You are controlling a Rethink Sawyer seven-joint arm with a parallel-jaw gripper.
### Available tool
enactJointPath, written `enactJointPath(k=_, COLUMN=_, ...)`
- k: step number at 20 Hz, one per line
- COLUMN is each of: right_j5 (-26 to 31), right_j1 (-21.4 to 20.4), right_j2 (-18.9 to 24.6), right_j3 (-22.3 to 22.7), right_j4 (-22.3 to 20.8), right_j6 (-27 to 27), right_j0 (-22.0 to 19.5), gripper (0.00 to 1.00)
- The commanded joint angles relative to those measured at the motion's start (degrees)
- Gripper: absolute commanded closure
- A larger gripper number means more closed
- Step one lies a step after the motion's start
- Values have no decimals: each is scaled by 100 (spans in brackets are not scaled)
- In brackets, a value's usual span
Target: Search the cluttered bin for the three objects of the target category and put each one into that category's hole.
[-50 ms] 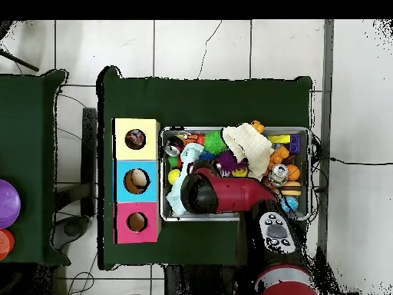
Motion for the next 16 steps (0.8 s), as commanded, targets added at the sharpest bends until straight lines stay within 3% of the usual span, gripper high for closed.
enactJointPath(k=1, right_j5=-147, right_j1=-85, right_j2=-143, right_j3=616, right_j4=403, right_j6=1494, right_j0=96, gripper=0)
enactJointPath(k=7, right_j5=-82, right_j1=-228, right_j2=-108, right_j3=772, right_j4=603, right_j6=1398, right_j0=67, gripper=0)
enactJointPath(k=16, right_j5=-444, right_j1=22, right_j2=-354, right_j3=817, right_j4=1144, right_j6=1703, right_j0=654, gripper=0)
